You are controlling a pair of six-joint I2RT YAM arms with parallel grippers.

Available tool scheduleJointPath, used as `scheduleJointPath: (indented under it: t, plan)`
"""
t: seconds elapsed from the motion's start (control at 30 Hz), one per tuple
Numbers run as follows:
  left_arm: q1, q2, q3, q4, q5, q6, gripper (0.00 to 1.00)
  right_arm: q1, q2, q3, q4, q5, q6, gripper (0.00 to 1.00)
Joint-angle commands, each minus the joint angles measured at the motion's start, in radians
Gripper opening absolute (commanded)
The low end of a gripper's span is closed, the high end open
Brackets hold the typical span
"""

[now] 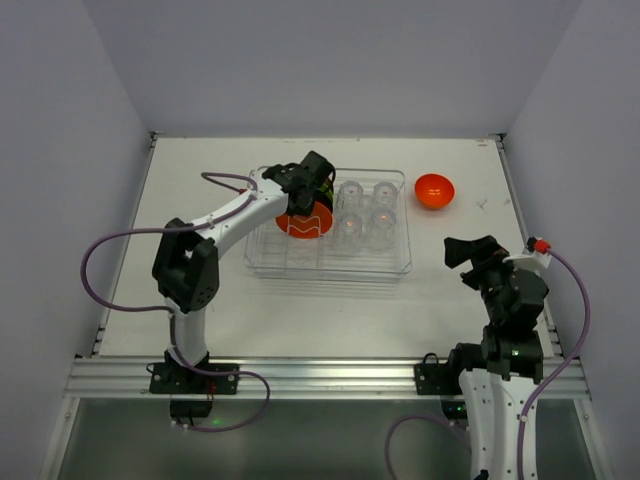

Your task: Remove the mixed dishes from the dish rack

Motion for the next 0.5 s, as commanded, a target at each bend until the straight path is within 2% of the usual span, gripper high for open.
scheduleJointPath:
  t: [0.0, 0.07, 0.2, 0.23, 0.47]
  plan:
    - [0.006, -0.013, 0.006, -0.116, -0.047, -0.031, 0.24, 0.000, 0.011, 0.028, 0.022, -0.019, -0.023, 0.99]
    - [0.006, -0.027, -0.022, -0.138, -0.046, -0.049, 0.15, 0.000, -0.011, 0.009, 0.022, -0.019, -0.023, 0.99]
    - [0.006, -0.071, -0.098, -0.081, -0.033, -0.056, 0.06, 0.000, -0.016, 0.015, 0.028, -0.012, -0.021, 0.99]
    - [0.006, -0.077, -0.102, -0.079, -0.033, -0.059, 0.00, 0.000, -0.011, 0.018, 0.026, -0.015, -0.021, 0.99]
    - [-0.009, -0.119, -0.103, -0.061, -0.030, -0.085, 0.00, 0.000, -0.005, 0.025, 0.022, -0.015, -0.026, 0.99]
